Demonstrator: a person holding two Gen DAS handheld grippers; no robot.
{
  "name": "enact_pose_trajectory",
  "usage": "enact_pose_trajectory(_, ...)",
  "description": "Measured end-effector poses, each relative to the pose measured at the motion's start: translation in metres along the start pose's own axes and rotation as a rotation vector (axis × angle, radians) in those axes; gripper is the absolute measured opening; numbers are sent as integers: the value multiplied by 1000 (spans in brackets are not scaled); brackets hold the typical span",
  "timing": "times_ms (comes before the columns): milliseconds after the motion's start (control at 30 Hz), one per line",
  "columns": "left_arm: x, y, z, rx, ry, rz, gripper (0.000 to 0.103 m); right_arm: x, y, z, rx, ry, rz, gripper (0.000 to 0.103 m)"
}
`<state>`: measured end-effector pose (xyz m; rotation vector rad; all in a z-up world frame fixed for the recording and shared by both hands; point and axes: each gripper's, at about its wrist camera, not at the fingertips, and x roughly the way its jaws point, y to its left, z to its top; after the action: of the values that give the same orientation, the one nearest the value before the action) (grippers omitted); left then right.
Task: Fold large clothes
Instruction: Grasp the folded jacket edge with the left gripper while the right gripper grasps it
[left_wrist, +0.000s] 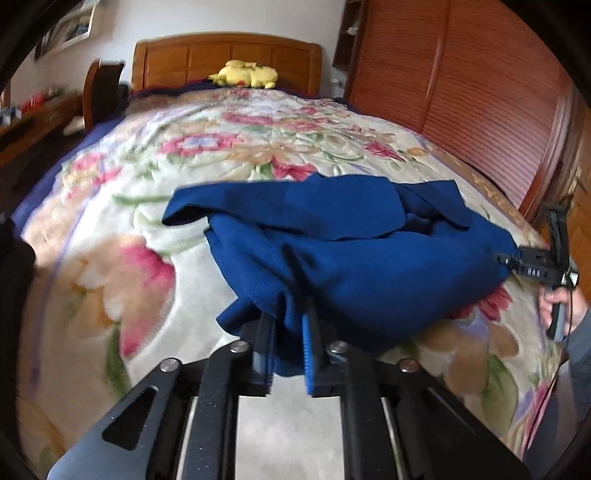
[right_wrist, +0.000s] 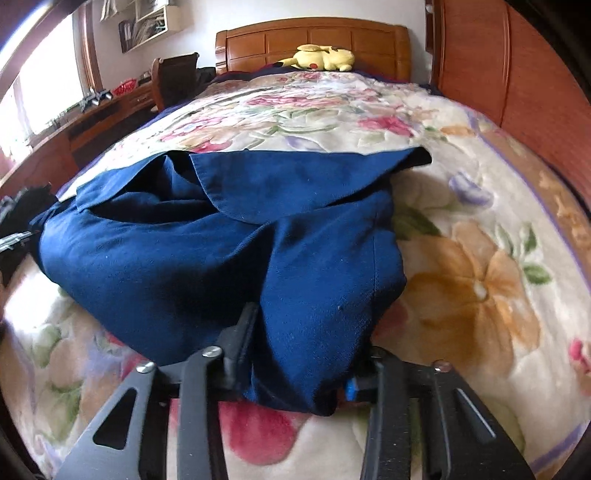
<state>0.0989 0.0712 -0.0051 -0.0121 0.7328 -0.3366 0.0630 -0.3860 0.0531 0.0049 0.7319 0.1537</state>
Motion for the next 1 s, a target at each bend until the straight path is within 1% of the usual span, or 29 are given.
enact_pose_trajectory(100, -21, -10, 1, 21, -52, 19, 9, -15, 4, 1, -8, -44, -9, 25)
enact_pose_trajectory(200, -44, -15, -3, 30, -94, 21, 9, -36, 8, -1, -28, -72, 8, 24)
enact_pose_trajectory(267, -60, -18, -10, 36, -114, 19, 8, -52, 14, -6, -54, -86, 9, 24)
enact_pose_trajectory(367, -91, -21, -28, 32, -144, -6, 8, -79, 22, -21, -80, -102, 32, 24)
enact_pose_trajectory(467, -114, -25, -45, 33, -155, -17, 8, -104, 26, -43, -87, -105, 61, 24)
enact_pose_trajectory(567, -133, -31, -60, 42, -155, -14, 8, -126, 29, -67, -80, -99, 103, 24)
enact_pose_trajectory(633, -139, -34, -66, 44, -144, -13, 8, -137, 29, -77, -86, -96, 114, 24)
enact_pose_trajectory(700, -141, -35, -73, 43, -131, -10, 9, -139, 29, -85, -89, -78, 115, 24)
enact_pose_trajectory(800, -135, -34, -79, 34, -102, 11, 11, -133, 27, -86, -105, -33, 97, 27)
enact_pose_trajectory(867, -132, -33, -80, 17, -93, 7, 11, -130, 26, -85, -107, -18, 87, 29)
enact_pose_trajectory(900, -132, -32, -80, 11, -88, 8, 15, -130, 26, -82, -106, -14, 83, 34)
enact_pose_trajectory(933, -133, -32, -79, 11, -87, 13, 20, -130, 25, -77, -105, -11, 75, 37)
enact_pose_trajectory(967, -134, -31, -78, 14, -88, 20, 22, -131, 26, -72, -107, -11, 65, 39)
enact_pose_trajectory(1000, -136, -32, -77, 19, -93, 29, 27, -136, 29, -71, -113, -16, 50, 43)
